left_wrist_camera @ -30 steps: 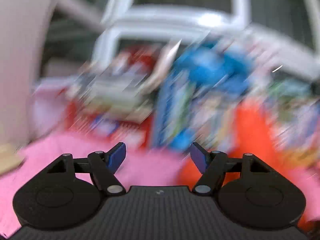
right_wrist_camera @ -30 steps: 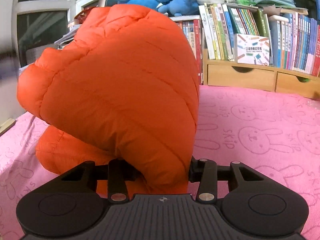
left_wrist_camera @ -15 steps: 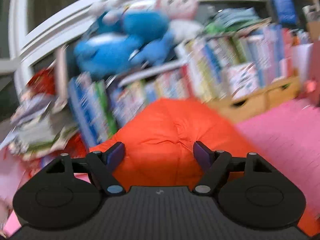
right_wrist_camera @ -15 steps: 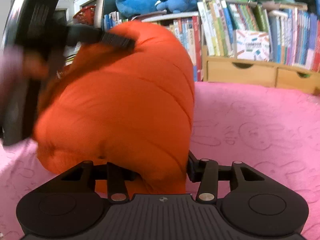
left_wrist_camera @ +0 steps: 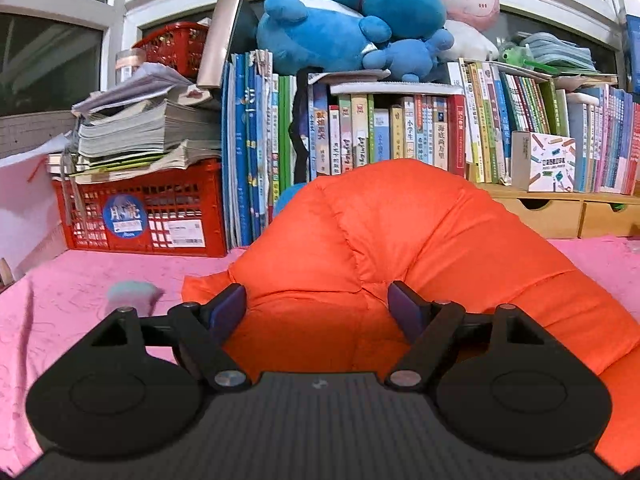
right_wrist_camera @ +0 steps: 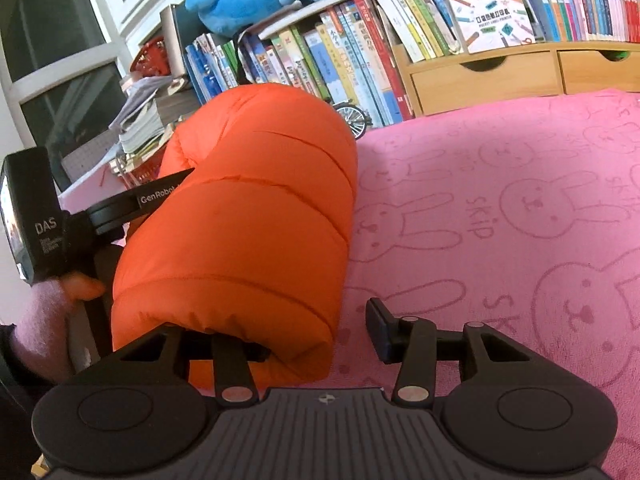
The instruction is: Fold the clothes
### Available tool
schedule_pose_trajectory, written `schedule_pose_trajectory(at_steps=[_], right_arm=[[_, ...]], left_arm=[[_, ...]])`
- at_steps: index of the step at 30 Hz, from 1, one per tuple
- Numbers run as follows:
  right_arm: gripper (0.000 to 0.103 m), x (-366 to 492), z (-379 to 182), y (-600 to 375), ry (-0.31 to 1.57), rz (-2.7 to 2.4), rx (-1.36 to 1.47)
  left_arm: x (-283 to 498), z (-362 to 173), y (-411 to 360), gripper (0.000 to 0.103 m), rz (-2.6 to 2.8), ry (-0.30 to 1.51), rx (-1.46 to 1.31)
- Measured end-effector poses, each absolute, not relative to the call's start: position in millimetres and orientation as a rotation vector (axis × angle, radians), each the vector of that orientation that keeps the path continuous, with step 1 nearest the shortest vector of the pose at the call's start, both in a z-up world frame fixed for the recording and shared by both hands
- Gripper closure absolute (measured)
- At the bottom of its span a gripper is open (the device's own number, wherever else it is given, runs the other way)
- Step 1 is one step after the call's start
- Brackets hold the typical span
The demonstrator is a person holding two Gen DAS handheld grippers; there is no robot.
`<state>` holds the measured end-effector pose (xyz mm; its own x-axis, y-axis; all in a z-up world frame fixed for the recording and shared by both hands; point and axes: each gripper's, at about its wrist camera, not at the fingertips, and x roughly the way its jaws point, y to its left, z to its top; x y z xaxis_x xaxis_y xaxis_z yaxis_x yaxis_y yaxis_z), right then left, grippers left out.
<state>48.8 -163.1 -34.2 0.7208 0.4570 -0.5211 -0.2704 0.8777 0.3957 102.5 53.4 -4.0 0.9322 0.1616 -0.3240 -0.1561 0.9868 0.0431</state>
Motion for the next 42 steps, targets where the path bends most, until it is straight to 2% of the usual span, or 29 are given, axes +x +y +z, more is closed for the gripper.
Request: schedule_pose_trajectory(at_steps=[5, 8, 12, 16, 20, 22, 24, 25, 26, 29, 36, 42], right_arm=[[0.057, 50, -35, -164, 0.65, 0.406, 0.323], [0.057, 50, -37, -166, 0.646, 0.405, 0.341], [0.056, 49, -40, -171, 0.637, 0.397, 0.384], [0.048, 36, -36, -178, 0.593, 0.371, 0.36], [0.037, -1, -14, -183, 0.499, 0.397, 0.158], [0.029, -11, 10, -186, 0.386, 0.384, 0.098], [0.004, -14, 33, -183, 0.235, 0.357, 0.045], [0.0, -12, 44, -178, 0.144, 0.337, 0.02], [0.0, -4, 51, -167, 0.07, 0.315, -0.005], [0.0, 44, 65, -132, 0.022, 0.269, -0.043], [0.001, 148, 42, -87, 0.121, 0.272, -0.204], [0.001, 174, -15, -81, 0.221, 0.252, -0.29]], left_arm=[[77, 19, 48, 0.023, 0.266, 0.162, 0.024], [80, 23, 51, 0.022, 0.302, 0.134, 0.007], [104, 12, 42, 0.02, 0.275, 0.242, 0.062], [111, 0, 39, 0.02, 0.272, 0.285, 0.074], [112, -8, 44, 0.02, 0.255, 0.316, 0.037], [115, -9, 48, 0.02, 0.242, 0.336, 0.005], [117, -9, 50, 0.02, 0.232, 0.355, -0.005], [119, -8, 50, 0.02, 0.229, 0.365, -0.001], [120, -8, 50, 0.02, 0.226, 0.374, 0.002], [124, -7, 53, 0.02, 0.208, 0.406, -0.005], [130, -9, 56, 0.019, 0.172, 0.468, 0.048], [136, -17, 62, 0.019, 0.147, 0.474, 0.02]])
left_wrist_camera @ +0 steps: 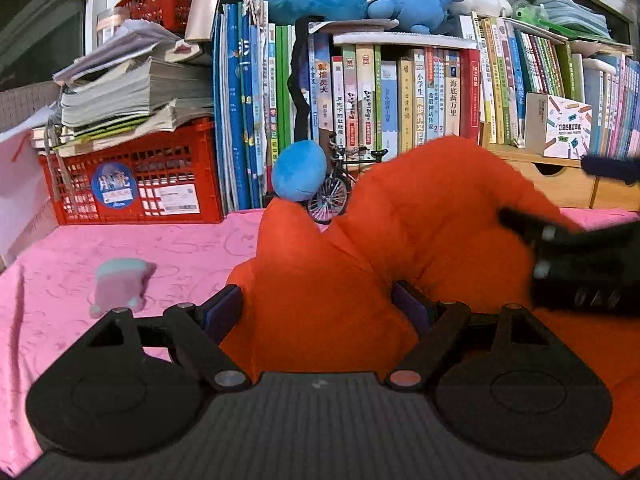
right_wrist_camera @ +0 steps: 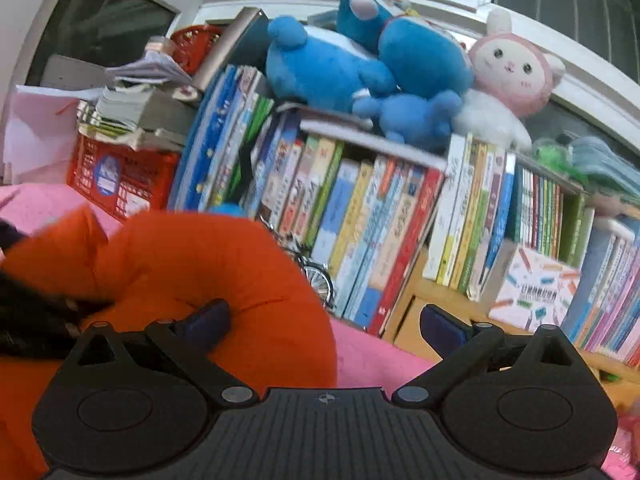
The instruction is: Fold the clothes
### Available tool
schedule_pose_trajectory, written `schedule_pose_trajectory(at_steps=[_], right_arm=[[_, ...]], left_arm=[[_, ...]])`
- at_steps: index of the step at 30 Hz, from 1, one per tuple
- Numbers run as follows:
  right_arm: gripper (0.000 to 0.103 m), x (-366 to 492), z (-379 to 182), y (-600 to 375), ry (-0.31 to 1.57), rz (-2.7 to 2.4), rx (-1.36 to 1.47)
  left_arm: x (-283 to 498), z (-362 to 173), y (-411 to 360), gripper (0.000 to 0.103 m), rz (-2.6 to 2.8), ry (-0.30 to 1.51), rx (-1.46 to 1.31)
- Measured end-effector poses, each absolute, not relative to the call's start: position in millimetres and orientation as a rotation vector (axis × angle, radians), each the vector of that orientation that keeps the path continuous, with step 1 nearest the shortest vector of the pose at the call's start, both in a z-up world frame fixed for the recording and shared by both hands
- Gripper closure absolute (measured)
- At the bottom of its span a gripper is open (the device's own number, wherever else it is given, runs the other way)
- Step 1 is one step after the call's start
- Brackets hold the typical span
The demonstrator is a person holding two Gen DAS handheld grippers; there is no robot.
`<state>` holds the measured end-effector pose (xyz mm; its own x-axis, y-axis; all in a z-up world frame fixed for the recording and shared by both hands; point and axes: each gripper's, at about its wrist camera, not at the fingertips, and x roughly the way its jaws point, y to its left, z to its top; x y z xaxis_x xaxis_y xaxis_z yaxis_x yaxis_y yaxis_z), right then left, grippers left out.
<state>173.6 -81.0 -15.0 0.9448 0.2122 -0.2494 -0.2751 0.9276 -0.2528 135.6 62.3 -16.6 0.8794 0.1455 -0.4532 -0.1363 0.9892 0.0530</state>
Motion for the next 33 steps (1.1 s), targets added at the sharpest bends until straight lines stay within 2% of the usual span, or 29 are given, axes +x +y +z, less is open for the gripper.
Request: schedule_pose_trajectory(at_steps=[8, 13, 33], right_arm=[[0.001, 190, -44, -90, 0.286, 0.288, -0.288], [0.0, 201, -44, -97, 0.349, 0.319, -0.243], [0.0, 208, -44, -96, 0.384, 0.328, -0.237]], left_arm=[[137, -24, 45, 0.019, 0.193, 0.445, 0.121], [141, -25, 46, 0.019, 0.19, 0.465, 0.117], [147, -29, 45, 0.019, 0.191, 0.499, 0.125]])
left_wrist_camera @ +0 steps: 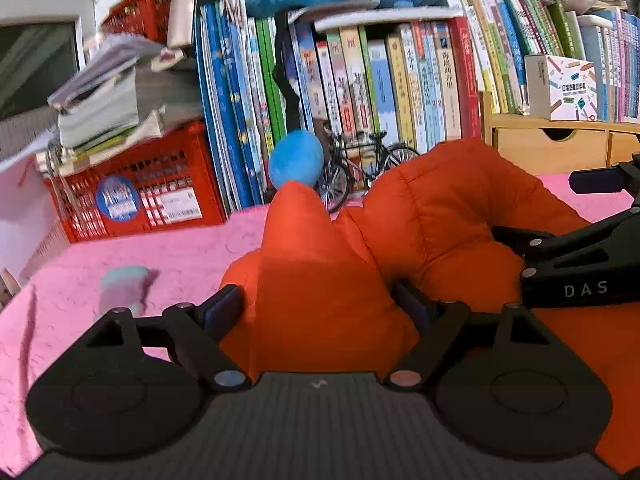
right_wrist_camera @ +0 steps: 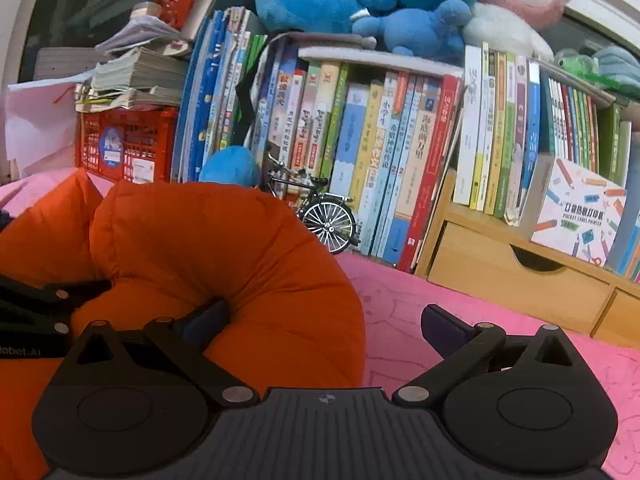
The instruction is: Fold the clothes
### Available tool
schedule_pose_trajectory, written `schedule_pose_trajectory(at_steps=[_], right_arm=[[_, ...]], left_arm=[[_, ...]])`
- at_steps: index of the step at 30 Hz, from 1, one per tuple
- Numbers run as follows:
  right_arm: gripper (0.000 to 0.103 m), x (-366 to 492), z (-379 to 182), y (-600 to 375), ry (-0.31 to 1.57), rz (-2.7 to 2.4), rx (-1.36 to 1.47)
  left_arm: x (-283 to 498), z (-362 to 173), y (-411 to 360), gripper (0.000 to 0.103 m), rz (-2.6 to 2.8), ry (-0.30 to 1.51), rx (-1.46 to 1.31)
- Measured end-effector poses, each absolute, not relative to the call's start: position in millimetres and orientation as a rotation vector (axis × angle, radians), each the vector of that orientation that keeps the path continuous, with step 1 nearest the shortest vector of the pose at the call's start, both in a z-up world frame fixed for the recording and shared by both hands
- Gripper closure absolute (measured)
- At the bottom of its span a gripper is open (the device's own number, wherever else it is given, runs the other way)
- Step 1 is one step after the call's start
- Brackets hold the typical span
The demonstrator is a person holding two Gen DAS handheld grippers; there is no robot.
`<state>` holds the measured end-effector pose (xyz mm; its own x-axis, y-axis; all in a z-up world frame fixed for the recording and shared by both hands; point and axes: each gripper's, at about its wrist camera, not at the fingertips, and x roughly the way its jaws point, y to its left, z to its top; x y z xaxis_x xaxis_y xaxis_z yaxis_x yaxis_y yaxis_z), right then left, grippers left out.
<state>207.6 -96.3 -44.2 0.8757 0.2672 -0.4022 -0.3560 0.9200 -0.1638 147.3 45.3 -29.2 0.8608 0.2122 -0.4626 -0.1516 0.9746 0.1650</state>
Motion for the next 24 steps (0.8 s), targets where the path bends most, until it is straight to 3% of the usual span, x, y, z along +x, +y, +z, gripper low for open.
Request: schedule_pose_trajectory(at_steps=[8, 17, 24], right_arm=[[0.0, 171, -34, -95, 0.322, 0.216, -0.267], [0.001, 95, -38, -79, 0.099, 0.053, -0.715], [0.0, 59, -12, -72, 0.066, 0.122, -0.642]], left_arm=[[141, -29, 48, 0.019, 0.181, 0.491, 0.113], [136, -26, 35, 0.019, 0.204, 0.471, 0.195], [136, -25, 48, 0.019, 0.183, 0.483, 0.098]])
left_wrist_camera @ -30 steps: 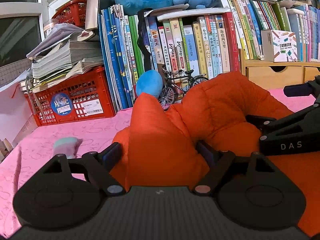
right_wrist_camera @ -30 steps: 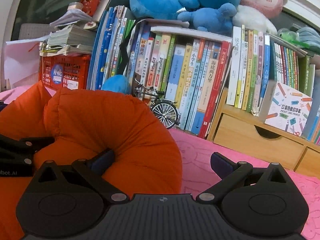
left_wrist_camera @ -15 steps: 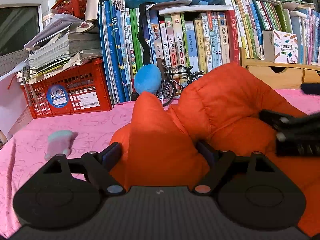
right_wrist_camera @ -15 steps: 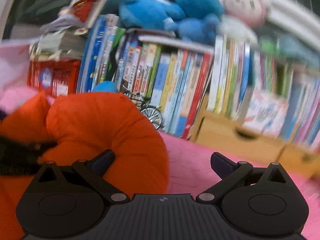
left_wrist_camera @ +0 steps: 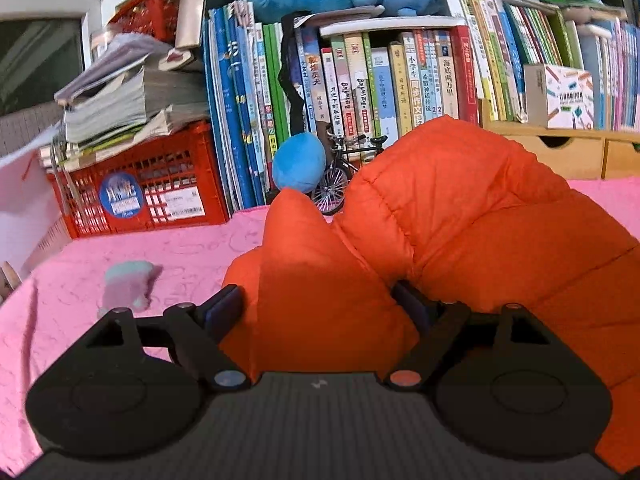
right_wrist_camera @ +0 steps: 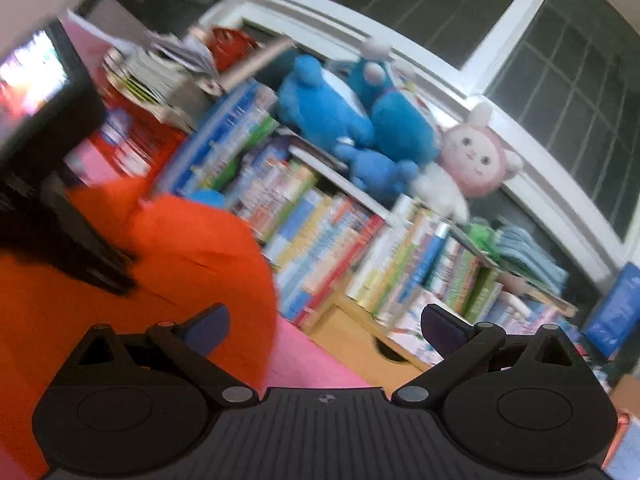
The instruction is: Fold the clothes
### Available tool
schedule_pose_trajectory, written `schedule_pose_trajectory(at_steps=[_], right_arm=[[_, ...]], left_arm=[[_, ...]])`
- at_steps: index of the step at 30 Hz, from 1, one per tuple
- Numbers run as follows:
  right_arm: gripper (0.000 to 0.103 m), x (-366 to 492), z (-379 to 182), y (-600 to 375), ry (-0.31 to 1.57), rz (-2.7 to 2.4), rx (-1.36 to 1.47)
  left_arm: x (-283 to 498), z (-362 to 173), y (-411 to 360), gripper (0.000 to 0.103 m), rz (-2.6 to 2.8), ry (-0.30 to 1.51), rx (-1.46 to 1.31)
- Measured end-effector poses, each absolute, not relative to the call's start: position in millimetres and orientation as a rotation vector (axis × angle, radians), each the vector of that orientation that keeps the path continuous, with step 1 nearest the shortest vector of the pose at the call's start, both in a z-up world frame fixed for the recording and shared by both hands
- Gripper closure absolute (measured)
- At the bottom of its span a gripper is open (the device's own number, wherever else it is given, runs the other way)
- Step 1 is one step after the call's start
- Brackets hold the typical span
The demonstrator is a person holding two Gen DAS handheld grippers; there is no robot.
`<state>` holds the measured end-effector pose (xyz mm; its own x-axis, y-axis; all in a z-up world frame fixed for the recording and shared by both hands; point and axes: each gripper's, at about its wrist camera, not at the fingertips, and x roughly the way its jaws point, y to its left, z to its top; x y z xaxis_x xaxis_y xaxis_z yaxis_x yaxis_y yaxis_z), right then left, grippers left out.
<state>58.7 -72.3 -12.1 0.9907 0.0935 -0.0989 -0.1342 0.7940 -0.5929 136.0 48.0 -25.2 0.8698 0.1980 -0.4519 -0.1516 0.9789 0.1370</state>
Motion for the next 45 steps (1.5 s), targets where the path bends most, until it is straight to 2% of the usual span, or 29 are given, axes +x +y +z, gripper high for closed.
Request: schedule_pose_trajectory(at_steps=[6, 7, 9, 12, 15, 20, 22, 24, 26, 29, 32, 33, 35, 37, 41, 45], right_arm=[[0.0, 69, -33, -65, 0.17, 0.161, -0.605], [0.0, 71, -34, -68, 0.189, 0.172, -0.583], [0.0, 74, -36, -76, 0.205, 0.192, -0.572], [0.0, 74, -40, -82, 0.227, 0.203, -0.543], [0.0, 76, -42, -85, 0.243, 0.208, -0.505], [0.0, 79, -45, -88, 0.255, 0.223, -0.439], [0.0, 79, -46, -90, 0.257, 0.227, -0.423], [0.0, 78, -45, -90, 0.258, 0.229, -0.416], [0.0, 79, -44, -93, 0.263, 0.234, -0.402], [0.0, 81, -42, -97, 0.272, 0.244, -0.377], [0.0, 83, -41, -100, 0.279, 0.252, -0.352], [0.0, 83, -40, -101, 0.28, 0.253, -0.346], [0.0, 82, -40, -102, 0.283, 0.256, -0.334], [0.0, 82, -39, -105, 0.287, 0.262, -0.316], [0.0, 87, -34, -121, 0.314, 0.319, -0.214], [0.0, 103, -30, -154, 0.385, 0.443, 0.001]], left_arm=[[133, -23, 51, 0.019, 0.164, 0.476, 0.112], [132, -23, 51, 0.018, 0.159, 0.464, 0.138], [132, -26, 48, 0.009, 0.229, 0.398, 0.244], [137, -29, 44, 0.007, 0.291, 0.35, 0.352], [147, -27, 52, 0.001, 0.309, 0.359, 0.368], [154, -11, 77, 0.0, 0.308, 0.426, 0.303], [149, 4, 89, 0.007, 0.282, 0.45, 0.202], [139, 25, 96, 0.025, 0.3, 0.418, 0.104], [126, 47, 90, 0.038, 0.303, 0.341, 0.091], [119, 74, 61, 0.037, 0.185, 0.287, 0.116], [131, 83, 29, 0.036, 0.054, 0.316, 0.138], [138, 82, 19, 0.039, 0.024, 0.328, 0.153], [153, 71, -1, 0.045, 0.007, 0.365, 0.205], [171, 52, -13, 0.045, 0.013, 0.416, 0.27], [193, 13, -9, 0.039, 0.038, 0.484, 0.319], [194, 2, -2, 0.038, 0.061, 0.493, 0.277]])
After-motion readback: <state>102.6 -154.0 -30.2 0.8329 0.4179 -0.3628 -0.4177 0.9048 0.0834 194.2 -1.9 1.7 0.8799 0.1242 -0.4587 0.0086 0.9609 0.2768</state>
